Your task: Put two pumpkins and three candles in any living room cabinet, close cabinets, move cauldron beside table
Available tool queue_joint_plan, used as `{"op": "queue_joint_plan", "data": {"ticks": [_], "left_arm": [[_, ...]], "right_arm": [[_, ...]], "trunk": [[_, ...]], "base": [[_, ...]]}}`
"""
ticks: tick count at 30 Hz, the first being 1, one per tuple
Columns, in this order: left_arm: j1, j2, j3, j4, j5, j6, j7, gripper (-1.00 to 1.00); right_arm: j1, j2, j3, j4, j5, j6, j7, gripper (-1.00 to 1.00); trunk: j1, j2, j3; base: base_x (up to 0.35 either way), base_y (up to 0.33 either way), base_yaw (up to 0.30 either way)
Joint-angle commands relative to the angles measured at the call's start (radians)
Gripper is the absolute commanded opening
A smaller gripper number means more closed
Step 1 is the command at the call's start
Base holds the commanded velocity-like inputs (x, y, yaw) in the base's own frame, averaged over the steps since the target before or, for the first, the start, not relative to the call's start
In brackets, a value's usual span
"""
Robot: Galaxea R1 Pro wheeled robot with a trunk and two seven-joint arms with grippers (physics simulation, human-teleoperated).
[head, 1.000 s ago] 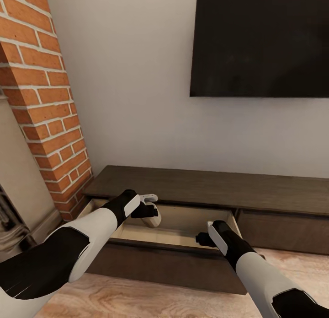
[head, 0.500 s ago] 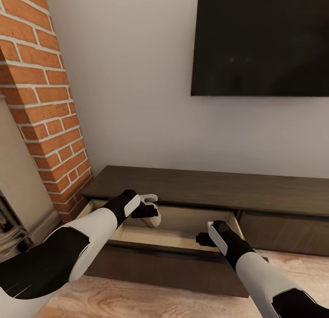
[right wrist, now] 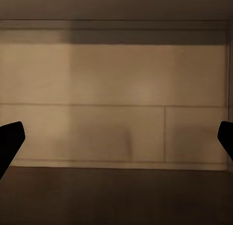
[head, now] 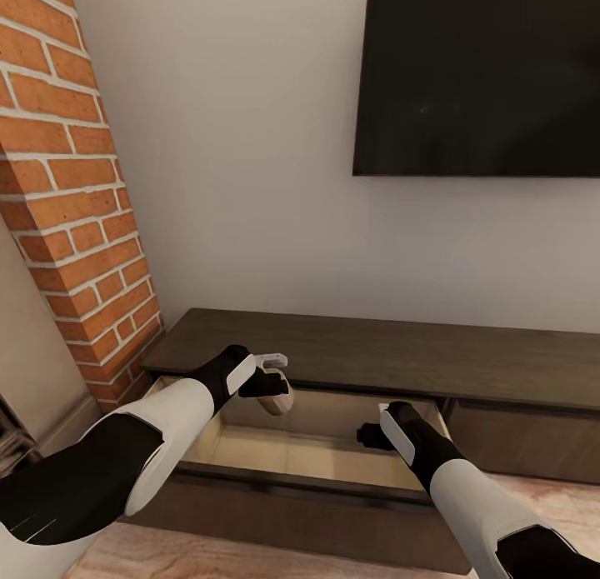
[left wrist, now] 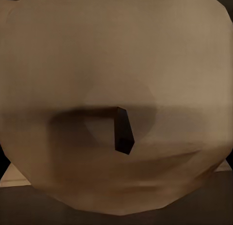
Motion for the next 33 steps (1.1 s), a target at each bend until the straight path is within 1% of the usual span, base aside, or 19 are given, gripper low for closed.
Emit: {"op": "queue_joint_plan", "data": {"ticks": [1, 13, 33], "left_arm": [[0.000, 0.000, -0.005, -0.001, 0.010, 0.003, 0.007, -1.00], [-0.001, 0.000, -0.004, -0.001, 0.010, 0.003, 0.007, -1.00], [0.000, 0.000, -0.004, 0.000, 0.010, 0.003, 0.007, -1.00]], "right_arm": [[-0.001, -0.001, 0.006, -0.001, -0.011, 0.003, -0.009, 1.00], [-0.001, -0.001, 0.006, -0.001, -0.011, 0.002, -0.010, 1.00], [-0.001, -0.001, 0.004, 0.012, -0.011, 0.003, -0.010, 1.00]], "trunk": [[0.000, 0.000, -0.001], [0.000, 0.000, -0.004], [0.000, 0.000, -0.035]], "base": [[0.012, 0.000, 0.000], [0.002, 0.000, 0.000], [0.000, 0.000, 0.000]]}}
